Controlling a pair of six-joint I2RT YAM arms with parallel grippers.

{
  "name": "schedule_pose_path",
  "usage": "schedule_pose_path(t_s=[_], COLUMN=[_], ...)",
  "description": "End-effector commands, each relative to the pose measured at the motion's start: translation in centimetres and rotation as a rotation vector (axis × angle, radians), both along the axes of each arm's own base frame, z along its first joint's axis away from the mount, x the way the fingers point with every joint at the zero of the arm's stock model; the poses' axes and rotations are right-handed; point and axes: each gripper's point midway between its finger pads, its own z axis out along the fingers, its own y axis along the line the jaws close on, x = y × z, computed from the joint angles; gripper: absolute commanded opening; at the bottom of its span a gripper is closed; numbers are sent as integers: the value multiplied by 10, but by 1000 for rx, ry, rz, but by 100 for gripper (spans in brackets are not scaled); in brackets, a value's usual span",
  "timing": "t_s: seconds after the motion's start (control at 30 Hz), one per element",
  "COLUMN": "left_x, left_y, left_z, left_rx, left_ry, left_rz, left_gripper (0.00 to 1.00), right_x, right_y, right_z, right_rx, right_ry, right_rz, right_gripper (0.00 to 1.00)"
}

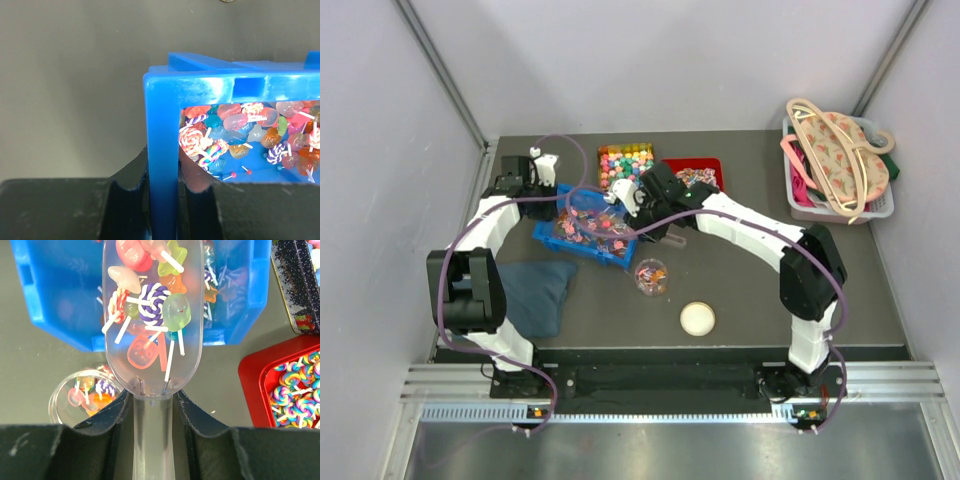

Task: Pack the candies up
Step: Place the fake candies in the packing bottle.

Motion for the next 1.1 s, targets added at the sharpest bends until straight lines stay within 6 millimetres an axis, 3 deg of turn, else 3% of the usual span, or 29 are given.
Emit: schedule_pose_path(t_s=[0.0, 0.3, 0.57, 1.07], left_x=[22, 22, 23, 24], left_y=[-10, -10, -9, -6], left_z=[45, 43, 42, 38], left_rx=[-65, -63, -58, -41], left_ry=[-157, -151, -148, -144], left_rz=[-10, -6, -3, 3], left_gripper=[0, 0, 0, 0], right_x=[-1, -26, -53, -95], right_y=[-3, -31, -59, -103], right_z=[39, 31, 37, 12], right_rx=[66, 29, 13, -111], right_ry=[-94, -89, -98, -24], right_rz=[38, 63, 90, 163], right_gripper=[0, 0, 0, 0])
